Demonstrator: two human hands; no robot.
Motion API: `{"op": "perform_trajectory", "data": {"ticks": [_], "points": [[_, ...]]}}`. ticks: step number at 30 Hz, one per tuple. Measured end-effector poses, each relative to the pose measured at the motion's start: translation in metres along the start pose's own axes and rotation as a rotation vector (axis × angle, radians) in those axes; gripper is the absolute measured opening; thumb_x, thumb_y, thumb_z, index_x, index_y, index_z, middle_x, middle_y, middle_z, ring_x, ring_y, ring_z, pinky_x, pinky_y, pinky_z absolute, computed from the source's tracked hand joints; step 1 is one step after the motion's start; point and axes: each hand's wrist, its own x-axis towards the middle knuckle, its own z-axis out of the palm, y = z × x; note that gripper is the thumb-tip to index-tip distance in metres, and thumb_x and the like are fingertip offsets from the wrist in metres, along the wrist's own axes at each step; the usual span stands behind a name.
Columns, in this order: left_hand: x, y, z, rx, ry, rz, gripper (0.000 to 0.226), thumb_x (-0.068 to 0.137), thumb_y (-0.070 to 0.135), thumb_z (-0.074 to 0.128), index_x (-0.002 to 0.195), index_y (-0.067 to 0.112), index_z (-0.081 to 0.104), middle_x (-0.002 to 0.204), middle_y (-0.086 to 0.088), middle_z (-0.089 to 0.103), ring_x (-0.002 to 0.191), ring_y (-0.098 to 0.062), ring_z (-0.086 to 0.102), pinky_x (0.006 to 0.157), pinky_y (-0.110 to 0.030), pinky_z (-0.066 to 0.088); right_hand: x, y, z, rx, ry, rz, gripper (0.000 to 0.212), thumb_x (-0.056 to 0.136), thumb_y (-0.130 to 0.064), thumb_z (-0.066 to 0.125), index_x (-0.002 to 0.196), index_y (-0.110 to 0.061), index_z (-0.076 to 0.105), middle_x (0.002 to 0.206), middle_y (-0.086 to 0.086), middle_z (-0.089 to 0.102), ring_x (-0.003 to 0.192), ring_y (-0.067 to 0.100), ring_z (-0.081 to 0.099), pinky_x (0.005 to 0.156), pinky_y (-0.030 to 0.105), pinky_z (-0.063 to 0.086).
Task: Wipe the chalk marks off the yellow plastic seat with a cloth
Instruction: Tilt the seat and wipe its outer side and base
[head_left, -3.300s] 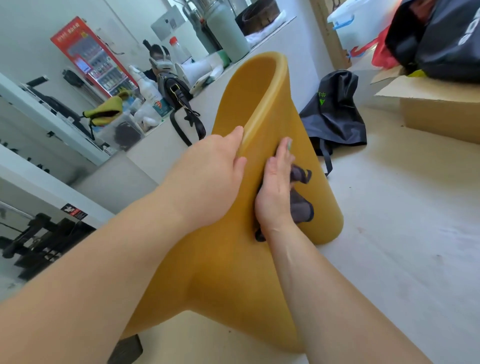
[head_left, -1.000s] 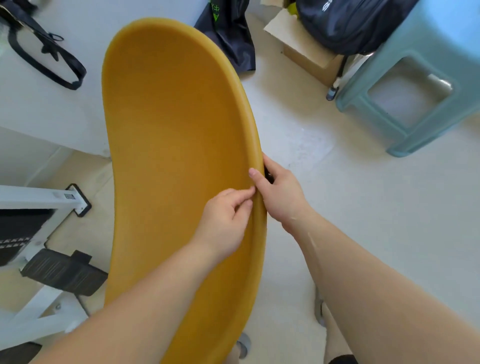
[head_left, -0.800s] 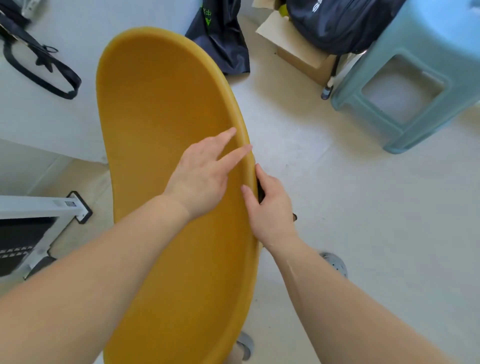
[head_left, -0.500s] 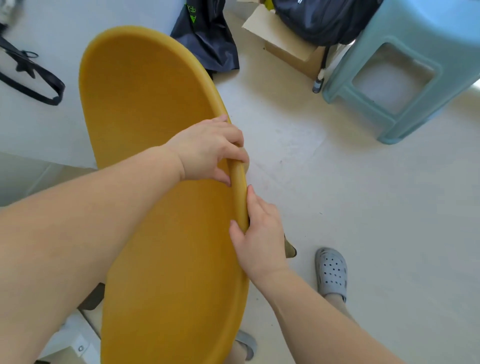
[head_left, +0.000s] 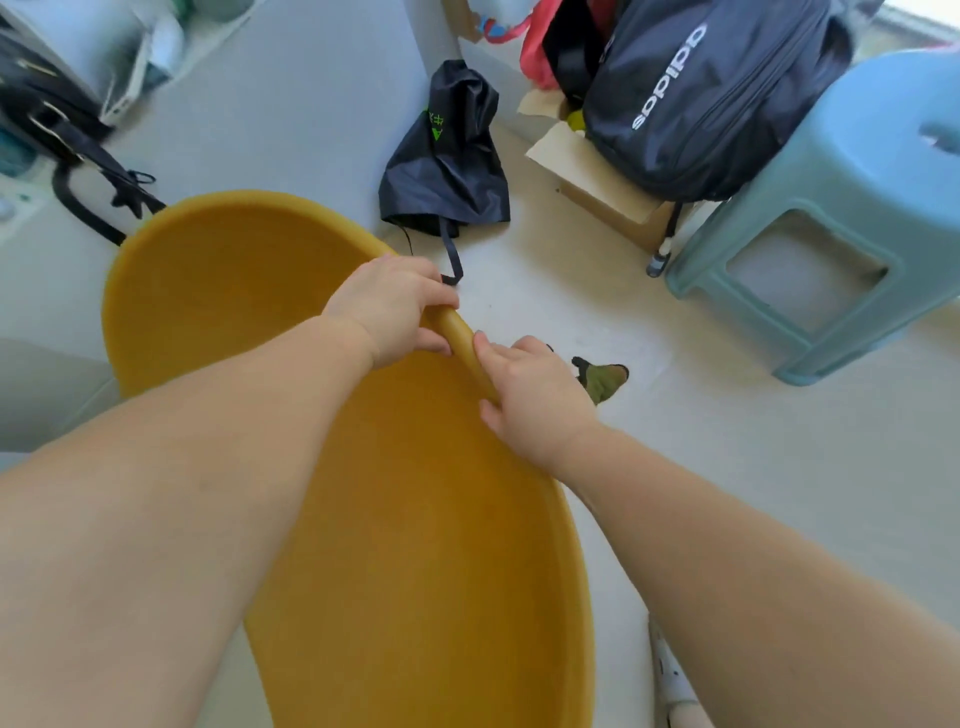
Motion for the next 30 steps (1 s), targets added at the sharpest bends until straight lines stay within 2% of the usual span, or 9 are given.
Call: {"op": "perform_trajectory", "data": {"ticks": [2,7,10,14,18,20,24,27,30], "points": [[-0.01,-0.021,0.005,-0.059,0.009,-0.097,0.049,0.075,0.053,0.078,0.117,0.031,0.067,0.113,0.005,0.06,0.107,-0.024,0.055,0.09,-0.039,0.047,0.015,-0.015,0.002,-0.139,0.03,-0.031,0.062,0.105,-0.022,0.044,0.161,-0.015,0.02,0.152,0.002,0.048,0.124,0.029,0.044,0.099,0.039,0.038],[-0.047,-0.066,0.021,-0.121,0.023,-0.275,0.048,0.081,0.054,0.073,0.121,0.03,0.062,0.117,0.006,0.058,0.113,-0.02,0.054,0.088,-0.041,0.048,0.044,-0.062,0.01,-0.223,0.046,-0.024,0.064,0.105,-0.015,0.034,0.163,-0.025,0.009,0.167,0.0,0.025,0.141,0.031,0.029,0.105,0.043,0.032],[-0.066,-0.091,0.033,-0.105,0.05,-0.356,0.049,0.084,0.056,0.068,0.125,0.032,0.059,0.127,0.005,0.056,0.12,-0.021,0.051,0.096,-0.043,0.044,0.061,-0.085,0.02,-0.235,0.02,-0.022,0.068,0.104,-0.013,0.033,0.163,-0.026,0.004,0.169,-0.001,0.018,0.138,0.031,0.029,0.105,0.043,0.031],[-0.078,-0.116,0.056,-0.088,0.162,-0.357,0.049,0.089,0.057,0.057,0.132,0.033,0.053,0.134,0.004,0.052,0.13,-0.02,0.045,0.112,-0.054,0.032,0.082,-0.1,0.031,-0.299,0.012,-0.021,0.072,0.1,-0.009,0.031,0.163,-0.026,0.0,0.17,-0.003,0.015,0.131,0.03,0.034,0.101,0.04,0.03],[-0.081,-0.139,0.063,-0.074,0.209,-0.256,0.048,0.095,0.054,0.049,0.139,0.035,0.046,0.137,0.003,0.049,0.134,-0.021,0.04,0.116,-0.055,0.026,0.079,-0.113,0.039,-0.369,0.072,0.101,0.075,0.094,-0.006,0.035,0.163,-0.025,0.012,0.168,-0.004,0.024,0.13,0.031,0.038,0.099,0.043,0.032],[-0.089,-0.146,0.066,-0.105,0.166,-0.21,0.059,0.095,0.053,0.049,0.149,0.034,0.033,0.149,0.002,0.038,0.144,-0.02,0.028,0.119,-0.056,0.02,0.067,-0.128,0.056,-0.387,0.071,0.244,0.078,0.095,-0.008,0.04,0.163,-0.023,0.007,0.171,-0.004,0.013,0.138,0.029,0.025,0.104,0.047,0.023],[-0.1,-0.153,0.068,-0.071,0.028,-0.137,0.087,0.094,0.053,0.051,0.156,0.034,-0.006,0.167,0.007,-0.004,0.153,-0.017,-0.012,0.119,-0.062,0.004,0.065,-0.147,0.076,-0.363,0.078,0.44,0.084,0.1,-0.015,0.045,0.161,-0.023,-0.012,0.17,-0.002,-0.008,0.149,0.026,0.001,0.11,0.049,0.007],[-0.098,-0.159,0.068,-0.068,0.01,-0.109,0.086,0.096,0.051,0.047,0.155,0.035,-0.014,0.166,0.007,-0.016,0.152,-0.018,-0.02,0.119,-0.065,0.002,0.074,-0.148,0.076,-0.339,0.058,0.489,0.083,0.101,-0.023,0.047,0.159,-0.025,-0.013,0.169,-0.001,-0.003,0.149,0.026,0.002,0.11,0.049,0.007],[-0.097,-0.158,0.075,-0.064,0.036,-0.118,0.078,0.099,0.054,0.038,0.156,0.035,-0.012,0.165,0.005,-0.019,0.151,-0.018,-0.021,0.119,-0.064,0.003,0.076,-0.149,0.082,-0.336,0.079,0.498,0.084,0.095,-0.035,0.057,0.161,-0.021,0.007,0.166,0.003,0.014,0.148,0.028,0.015,0.106,0.051,0.017]]}}
